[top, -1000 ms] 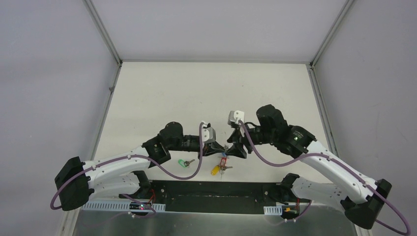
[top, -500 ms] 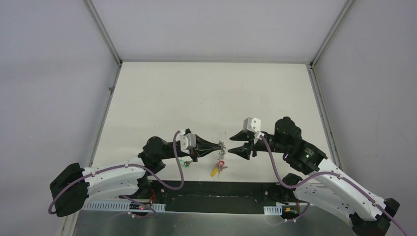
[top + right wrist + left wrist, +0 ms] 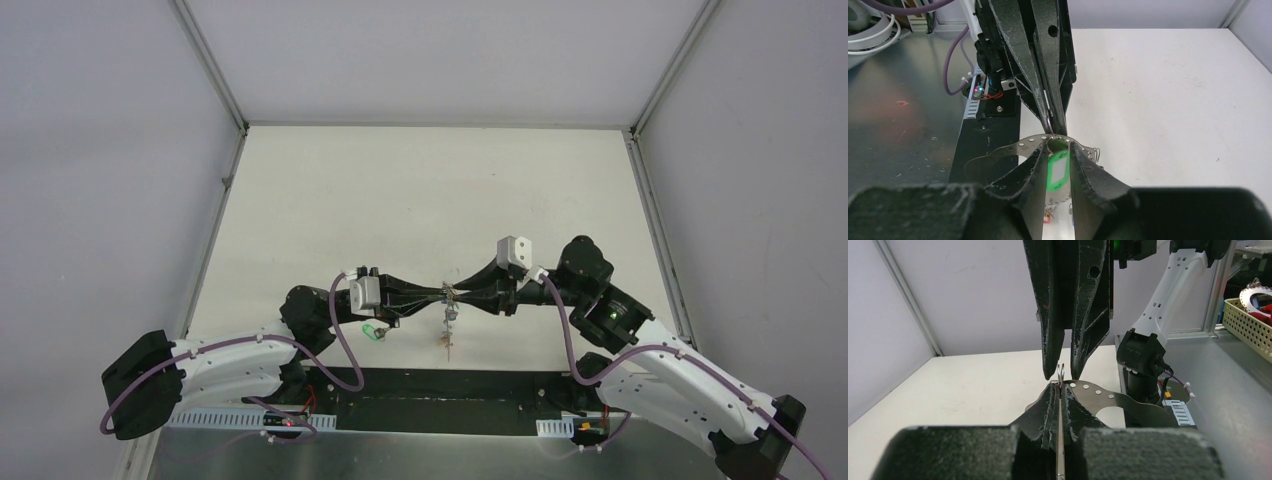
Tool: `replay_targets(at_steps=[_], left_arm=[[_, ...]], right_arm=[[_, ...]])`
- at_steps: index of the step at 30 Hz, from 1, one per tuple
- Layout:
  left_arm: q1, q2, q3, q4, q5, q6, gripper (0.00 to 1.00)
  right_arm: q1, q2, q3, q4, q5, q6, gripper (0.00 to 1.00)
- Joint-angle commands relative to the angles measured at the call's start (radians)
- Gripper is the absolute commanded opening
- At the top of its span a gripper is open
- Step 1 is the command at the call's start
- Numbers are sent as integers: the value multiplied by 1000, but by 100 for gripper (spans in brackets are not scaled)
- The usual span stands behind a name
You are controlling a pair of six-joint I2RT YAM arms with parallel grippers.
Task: Put the keys on the keyring
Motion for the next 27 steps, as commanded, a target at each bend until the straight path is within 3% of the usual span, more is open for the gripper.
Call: replay_targets(at_steps=[1,9,16,21,25,27], left_arm=[[-12,3,12,128,6,-21,0],[-13,3,21,113,8,-30,0],[-12,-1,25,112,9,-35,0],[-12,-1,26,114,12,-40,0],[-13,-10,20,99,4,-39,0],[-12,-29,16,66,-8,-29,10]], right_arm=[[5,15,-6,146,-67,49,23],[4,34,-19,225,-99,88,21],[4,61,-18,225,-113,91,13],[4,66,-17,210,-103,79,0],[4,71,14,140,-79,55,0],[4,75,41,58,-68,34,0]])
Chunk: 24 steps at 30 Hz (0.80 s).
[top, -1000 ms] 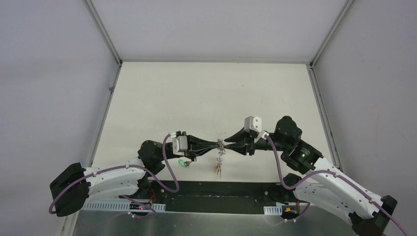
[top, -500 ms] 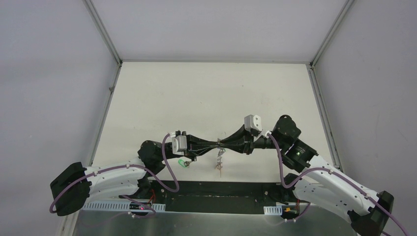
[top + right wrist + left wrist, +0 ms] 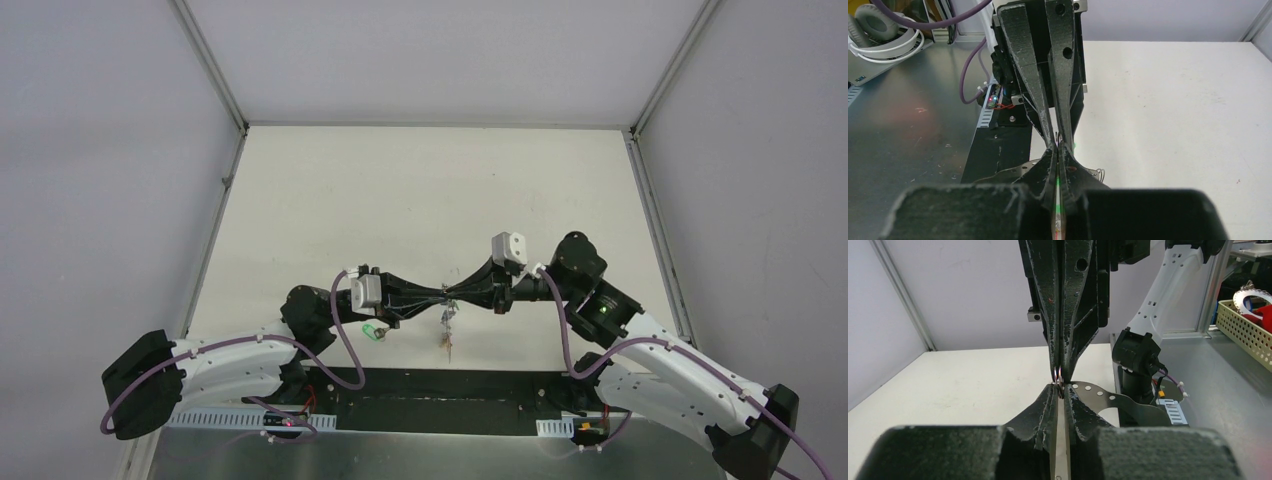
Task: Put the keys on the keyring
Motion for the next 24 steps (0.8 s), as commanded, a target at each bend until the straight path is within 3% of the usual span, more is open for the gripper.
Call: replay_targets(at_steps=[1,3,6,13,24], left_arm=[[-12,-52,16,30,-15,7,18],[-12,-88,30,-63,-24,27,32],[-12,-139,101,-288,-2,72,38],[-12,-122,282,-714,25,186,40],[-23,15,408,-908,56,222,37]], right_arm=[[4,15,76,-144,20,-46,0],[4,24,112,-233,35,-74,0],[4,47,166,-356,57,-111,0],[4,114,274,-543,102,-153,0],[7,137,306,-588,108,-171,0]])
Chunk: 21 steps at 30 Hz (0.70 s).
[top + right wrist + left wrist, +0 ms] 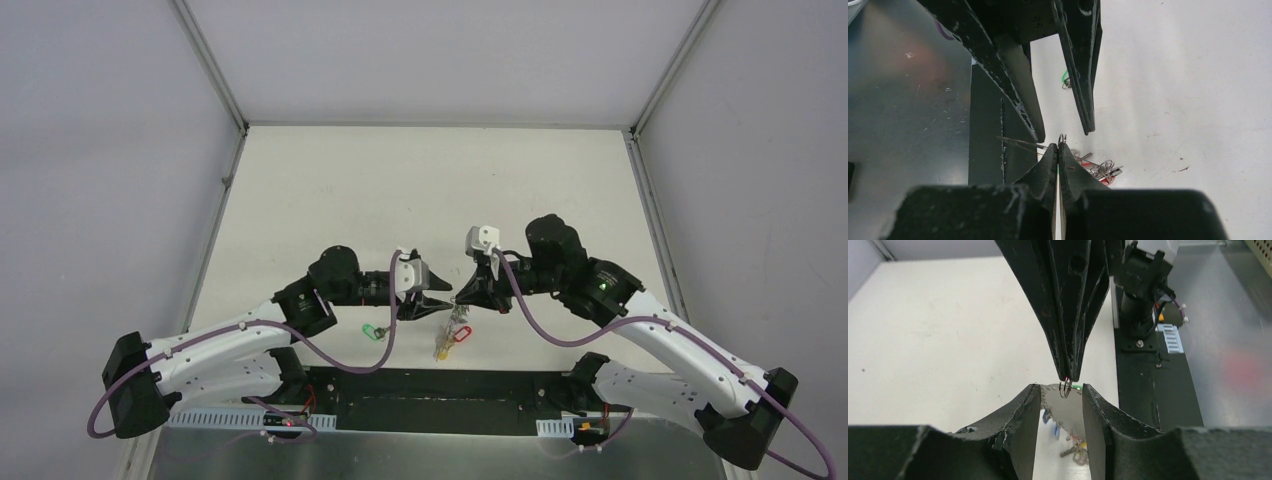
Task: Put the keys on the keyring
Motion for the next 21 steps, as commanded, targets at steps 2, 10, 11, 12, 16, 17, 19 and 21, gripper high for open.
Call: replay_targets(at_steps=[2,10,11,12,16,17,19,21], left_arm=[[-19,46,67,-74,37,32,35],[-26,74,79,-50,47,38,18],[-27,74,79,-49,44,38,13],[-27,74,79,-49,40,38,9],[-27,65,72,-49,31,37,0],[-27,61,69,-48,28,36,0],[-26,52,58,-40,25,31,0],[-27,40,44,-22,23,23,0]], right_arm=[[6,-6,53,18,-1,-17,0],[8,-6,49,24,-4,-13,0],[8,-6,49,23,-3,-13,0],[8,-6,50,25,-2,-13,0],[8,-12,44,29,8,-12,0],[8,-15,39,30,16,-10,2],[8,-29,25,34,46,-10,18],[8,-56,-3,51,79,-10,30]])
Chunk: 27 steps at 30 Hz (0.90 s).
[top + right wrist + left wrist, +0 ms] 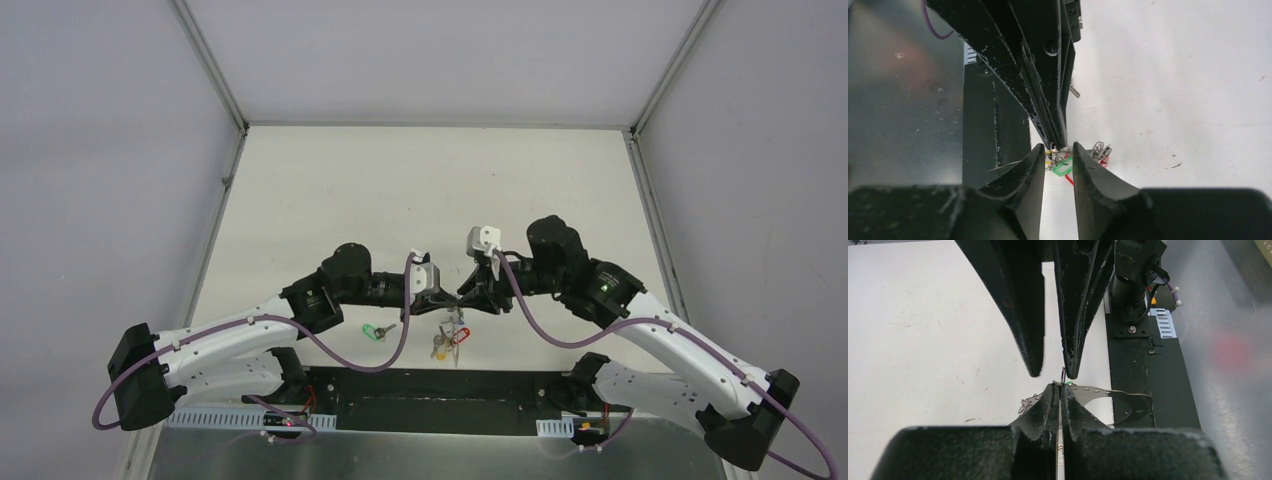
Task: Put the keys on the keyring
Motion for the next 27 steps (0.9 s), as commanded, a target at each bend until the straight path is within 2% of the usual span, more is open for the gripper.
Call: replay_targets(at_steps=[1,3,5,14,23,27], left_arm=[[-9,-39,-5,69,-4,-7,0],[-8,-50,-20,91,-4,-13,0],[-8,-60,-33,116,0,-18,0],[-8,-77,-48,159,6,-19,0],[-8,-67,-46,161,12,-25,0],[-7,-68,-48,169,11,-29,0]], right_arm=[[4,-69,-20,91,68,-5,38],[4,-107,-60,130,91,3,48],[4,-141,-98,168,97,13,52],[4,-142,-143,222,40,20,49],[4,-91,-125,241,-3,20,28],[5,-86,-124,242,-4,21,15]])
